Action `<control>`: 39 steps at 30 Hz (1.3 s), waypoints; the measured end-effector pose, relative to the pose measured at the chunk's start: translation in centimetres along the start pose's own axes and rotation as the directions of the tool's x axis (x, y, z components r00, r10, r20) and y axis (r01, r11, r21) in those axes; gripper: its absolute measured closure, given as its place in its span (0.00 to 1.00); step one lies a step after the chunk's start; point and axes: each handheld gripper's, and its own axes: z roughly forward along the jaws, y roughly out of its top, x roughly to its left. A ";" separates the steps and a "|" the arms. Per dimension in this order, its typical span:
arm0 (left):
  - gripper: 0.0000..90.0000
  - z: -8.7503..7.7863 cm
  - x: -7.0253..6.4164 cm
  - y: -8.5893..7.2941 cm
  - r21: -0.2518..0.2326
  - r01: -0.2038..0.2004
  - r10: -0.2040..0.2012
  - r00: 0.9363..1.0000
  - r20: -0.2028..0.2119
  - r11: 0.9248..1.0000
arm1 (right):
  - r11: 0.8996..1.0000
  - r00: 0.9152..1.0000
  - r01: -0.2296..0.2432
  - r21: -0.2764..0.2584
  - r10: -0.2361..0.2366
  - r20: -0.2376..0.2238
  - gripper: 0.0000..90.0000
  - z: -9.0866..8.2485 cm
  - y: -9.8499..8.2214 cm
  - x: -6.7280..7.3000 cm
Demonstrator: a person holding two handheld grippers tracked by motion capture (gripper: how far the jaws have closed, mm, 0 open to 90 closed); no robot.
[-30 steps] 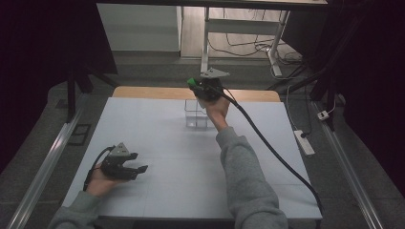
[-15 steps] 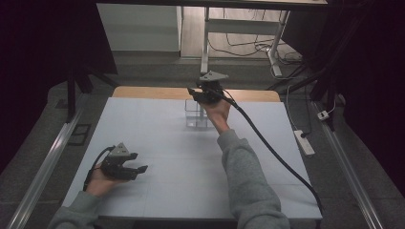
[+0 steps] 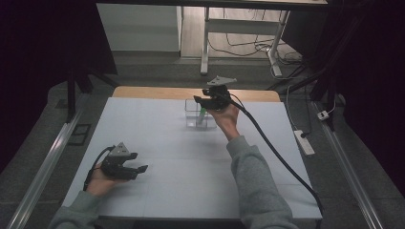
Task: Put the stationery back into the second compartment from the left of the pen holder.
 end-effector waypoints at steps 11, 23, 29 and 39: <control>0.34 0.1 -0.1 0.1 0.001 -0.006 0.006 1.000 0.005 1.000 | 0.998 1.000 -0.017 0.054 0.017 -0.005 0.53 -4.3 -2.8 0.5; 0.34 -0.1 -0.1 0.1 -0.002 -0.006 0.006 1.000 0.005 1.000 | 0.992 0.998 -0.031 0.120 0.036 -0.044 0.51 -9.3 -8.3 2.4; 0.34 0.0 -0.1 0.1 0.001 -0.005 0.005 1.000 0.002 1.000 | 0.987 0.998 -0.032 0.155 0.039 -0.043 0.49 -11.5 -11.1 2.7; 0.34 -0.1 -0.2 0.1 0.001 -0.001 0.001 1.000 0.000 1.000 | 0.983 0.999 -0.043 0.180 0.048 -0.024 0.45 -14.9 -14.5 2.6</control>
